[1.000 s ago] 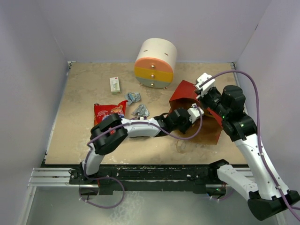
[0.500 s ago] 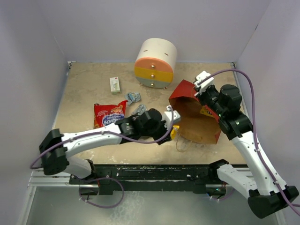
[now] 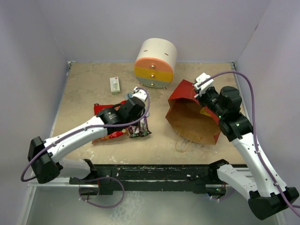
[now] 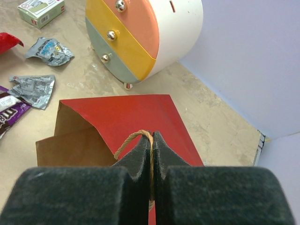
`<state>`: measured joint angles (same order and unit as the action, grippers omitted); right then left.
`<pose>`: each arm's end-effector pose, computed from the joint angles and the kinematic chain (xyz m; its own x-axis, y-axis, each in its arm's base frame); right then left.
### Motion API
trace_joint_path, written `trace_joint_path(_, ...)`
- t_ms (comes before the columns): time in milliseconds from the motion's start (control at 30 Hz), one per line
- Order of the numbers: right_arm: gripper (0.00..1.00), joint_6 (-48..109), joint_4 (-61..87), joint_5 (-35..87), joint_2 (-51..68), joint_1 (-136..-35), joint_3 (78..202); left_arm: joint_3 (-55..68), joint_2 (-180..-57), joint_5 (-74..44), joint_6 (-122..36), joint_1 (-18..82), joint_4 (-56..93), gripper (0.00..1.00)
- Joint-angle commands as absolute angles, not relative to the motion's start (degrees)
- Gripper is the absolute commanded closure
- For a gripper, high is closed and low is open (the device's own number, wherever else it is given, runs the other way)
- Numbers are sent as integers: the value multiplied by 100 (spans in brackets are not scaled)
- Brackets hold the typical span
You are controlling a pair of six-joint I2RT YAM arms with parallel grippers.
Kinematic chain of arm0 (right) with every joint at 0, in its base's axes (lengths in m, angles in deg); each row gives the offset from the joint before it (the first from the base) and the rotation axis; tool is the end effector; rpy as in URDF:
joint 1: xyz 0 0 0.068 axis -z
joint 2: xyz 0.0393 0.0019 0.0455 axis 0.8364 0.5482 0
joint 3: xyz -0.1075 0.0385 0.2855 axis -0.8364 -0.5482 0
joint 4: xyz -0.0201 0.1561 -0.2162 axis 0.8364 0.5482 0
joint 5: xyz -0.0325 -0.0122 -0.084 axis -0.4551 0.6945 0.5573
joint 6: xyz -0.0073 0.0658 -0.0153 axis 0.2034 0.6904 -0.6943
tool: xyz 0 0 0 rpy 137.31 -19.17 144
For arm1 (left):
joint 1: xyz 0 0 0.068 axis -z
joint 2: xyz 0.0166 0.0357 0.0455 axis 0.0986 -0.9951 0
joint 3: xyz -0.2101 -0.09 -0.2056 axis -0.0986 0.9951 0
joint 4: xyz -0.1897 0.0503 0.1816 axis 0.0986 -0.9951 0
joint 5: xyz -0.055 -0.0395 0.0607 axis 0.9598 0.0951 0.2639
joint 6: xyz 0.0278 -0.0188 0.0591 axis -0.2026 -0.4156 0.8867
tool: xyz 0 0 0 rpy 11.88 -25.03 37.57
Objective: Take the snacks out of the paper bag
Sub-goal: Place the snack at the center of the board, then take out the snack from the paper bag.
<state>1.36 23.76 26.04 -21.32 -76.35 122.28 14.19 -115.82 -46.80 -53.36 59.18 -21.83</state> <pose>0.1873 0.0740 0.4273 0.1093 -0.3596 -0.9267 -0.4423 0.8173 -0.3694 0.1796 -0.2061 0.3333 -0.6144 0.2547 -0.7467 0.3699 0.9290 0.0125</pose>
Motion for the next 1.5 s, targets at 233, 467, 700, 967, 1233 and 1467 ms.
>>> trace_joint_path(233, 100, 119, 2438, 2443, -2110, -7662, 12516, 1442, -12602, -4587, -5539, 5102, -1522, 100)
trace_joint_path(467, 100, 184, 2557, 2477, -2176, -7662, 12411, 2164, -12127, -3964, -5697, 5101, -1413, 100)
trace_joint_path(700, 100, 231, 2428, 2437, -2028, -7662, 12452, 2904, -11807, -3364, -5554, 5101, -955, 98)
trace_joint_path(967, 100, 229, 2429, 2365, -1952, -7662, 12506, 3073, -11906, -3321, -5420, 5101, -692, 75)
trace_joint_path(1233, 100, 229, 2501, 2349, -2001, -7662, 12525, 2967, -10801, -2972, -5635, 5101, -1562, 21)
trace_joint_path(1467, 100, 253, 2508, 2282, -1957, -7662, 12625, 2398, -10486, -2539, -5358, 5109, -1386, 14)
